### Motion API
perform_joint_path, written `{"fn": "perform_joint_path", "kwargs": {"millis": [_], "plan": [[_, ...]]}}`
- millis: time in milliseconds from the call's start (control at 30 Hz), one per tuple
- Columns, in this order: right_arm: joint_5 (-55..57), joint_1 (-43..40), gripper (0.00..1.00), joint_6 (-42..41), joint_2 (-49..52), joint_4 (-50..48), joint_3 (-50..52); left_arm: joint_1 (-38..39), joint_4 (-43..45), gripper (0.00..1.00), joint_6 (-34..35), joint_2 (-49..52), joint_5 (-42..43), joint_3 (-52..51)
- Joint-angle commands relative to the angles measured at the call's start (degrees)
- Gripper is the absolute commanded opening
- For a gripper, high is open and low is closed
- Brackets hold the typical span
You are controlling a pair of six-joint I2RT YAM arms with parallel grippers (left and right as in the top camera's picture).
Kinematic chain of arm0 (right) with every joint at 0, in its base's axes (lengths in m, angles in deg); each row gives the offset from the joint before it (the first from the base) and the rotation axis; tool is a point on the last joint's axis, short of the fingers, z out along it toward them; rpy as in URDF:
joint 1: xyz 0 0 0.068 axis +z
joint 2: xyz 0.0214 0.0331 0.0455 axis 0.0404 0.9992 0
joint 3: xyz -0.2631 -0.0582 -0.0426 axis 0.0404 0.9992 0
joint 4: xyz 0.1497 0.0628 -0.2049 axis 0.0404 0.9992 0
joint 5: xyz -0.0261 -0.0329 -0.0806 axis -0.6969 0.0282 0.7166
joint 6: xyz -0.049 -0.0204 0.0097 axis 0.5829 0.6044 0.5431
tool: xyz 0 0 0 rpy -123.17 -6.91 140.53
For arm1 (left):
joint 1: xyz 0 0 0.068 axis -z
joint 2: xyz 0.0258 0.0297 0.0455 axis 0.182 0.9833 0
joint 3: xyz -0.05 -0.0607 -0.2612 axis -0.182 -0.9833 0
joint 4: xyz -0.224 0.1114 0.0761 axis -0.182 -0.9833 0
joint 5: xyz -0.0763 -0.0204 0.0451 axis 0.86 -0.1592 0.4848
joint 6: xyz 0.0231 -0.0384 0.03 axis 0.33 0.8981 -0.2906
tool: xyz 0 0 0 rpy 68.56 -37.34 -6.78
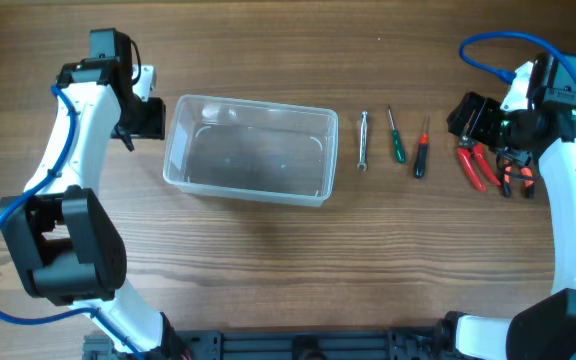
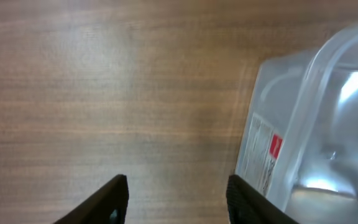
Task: Pack container
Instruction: 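Nudge the container's left edge to center it with the left gripper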
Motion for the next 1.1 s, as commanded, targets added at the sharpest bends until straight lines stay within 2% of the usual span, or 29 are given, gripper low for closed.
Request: {"fn": "perform_joint_path", "kwargs": {"millis": [0, 200, 267, 433, 533, 633, 800, 867, 900, 1000, 1067], "plan": [[1.05, -0.02, 1.0, 0.48, 0.44, -0.11, -1.22, 0.26, 2.23, 0.52, -0.63, -2.4, 2.69, 0.09], [1.05, -0.02, 1.0, 0.5, 0.44, -0.09, -1.22, 0.26, 0.09, 0.54, -2.34, -4.15, 12.81, 0.09], [1.05, -0.02, 1.0, 0.5, 0.44, -0.11, -1.22, 0.26, -2.95, 0.54, -6.73, -4.13, 15.58, 0.09], [1.05, -0.02, 1.0, 0.5, 0.44, -0.26, -1.22, 0.26, -6.54, 0.55, -12.59, -3.91, 15.69, -1.05], [1.05, -0.02, 1.0, 0.5, 0.44, -0.24, -1.22, 0.26, -6.1, 0.54, -12.68, -3.69, 15.69, -2.54], [1.05, -0.02, 1.0, 0.48, 0.44, -0.26, -1.22, 0.26, -4.39, 0.43, -12.68, -3.65, 15.67, -4.96], [1.03, -0.02, 1.0, 0.46, 0.44, -0.2, -1.22, 0.26, -0.57, 0.39, -12.63, -3.02, 15.69, -9.51], [1.01, -0.02, 1.0, 0.46, 0.44, -0.2, -1.22, 0.26, -0.02, 0.22, -12.5, -3.02, 15.67, -10.23], [1.03, -0.02, 1.0, 0.44, 0.44, -0.2, -1.22, 0.26, 0.04, 0.11, -11.19, -3.02, 15.67, -10.23], [1.01, -0.02, 1.0, -0.26, 0.44, -0.11, -1.22, 0.28, -0.04, 0.04, -4.76, -3.02, 15.45, -10.23], [1.03, -0.02, 1.0, -1.2, 0.44, -0.09, -1.22, 0.59, -0.74, 0.04, 0.24, -3.02, 15.43, -10.23]]}}
